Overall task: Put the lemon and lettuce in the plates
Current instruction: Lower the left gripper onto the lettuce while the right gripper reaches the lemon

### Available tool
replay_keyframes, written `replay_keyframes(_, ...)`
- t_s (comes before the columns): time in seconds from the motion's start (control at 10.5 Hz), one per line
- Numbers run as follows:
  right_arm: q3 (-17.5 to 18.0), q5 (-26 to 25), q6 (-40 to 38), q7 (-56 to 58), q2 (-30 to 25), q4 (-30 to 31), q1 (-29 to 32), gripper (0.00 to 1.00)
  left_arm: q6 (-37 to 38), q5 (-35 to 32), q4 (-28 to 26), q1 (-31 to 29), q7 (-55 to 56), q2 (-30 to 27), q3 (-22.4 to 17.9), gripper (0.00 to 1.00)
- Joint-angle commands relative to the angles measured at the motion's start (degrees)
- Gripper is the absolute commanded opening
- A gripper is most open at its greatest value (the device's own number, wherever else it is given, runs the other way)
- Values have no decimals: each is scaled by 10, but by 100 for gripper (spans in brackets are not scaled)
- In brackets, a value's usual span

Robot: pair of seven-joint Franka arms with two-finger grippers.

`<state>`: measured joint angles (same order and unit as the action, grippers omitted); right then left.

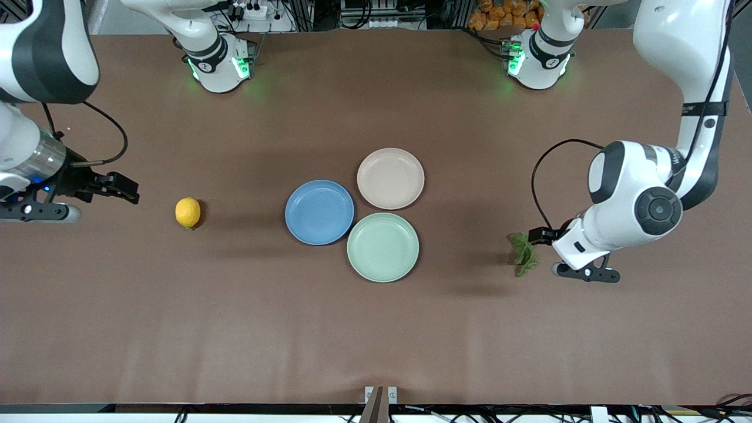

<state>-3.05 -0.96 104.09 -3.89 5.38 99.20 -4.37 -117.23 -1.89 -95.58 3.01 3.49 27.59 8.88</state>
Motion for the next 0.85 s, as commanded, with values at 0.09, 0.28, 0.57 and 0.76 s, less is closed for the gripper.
replay_keyframes(0.09,4,6,61,14,-9,70,7,100,-32,-55,-5,13,-11,57,3,100)
replay_keyframes(0.28,4,5,117,39,-9,123,12,100,-60,-55,-5,14,-10,81,3,100)
replay_keyframes(0.57,4,3,195,50,-8,193,20,100,-91,-55,-7,9,-9,107,2,100)
replay_keyframes(0.76,4,0,259,50,-4,237,26,100,-91,-55,-7,9,-9,109,2,100)
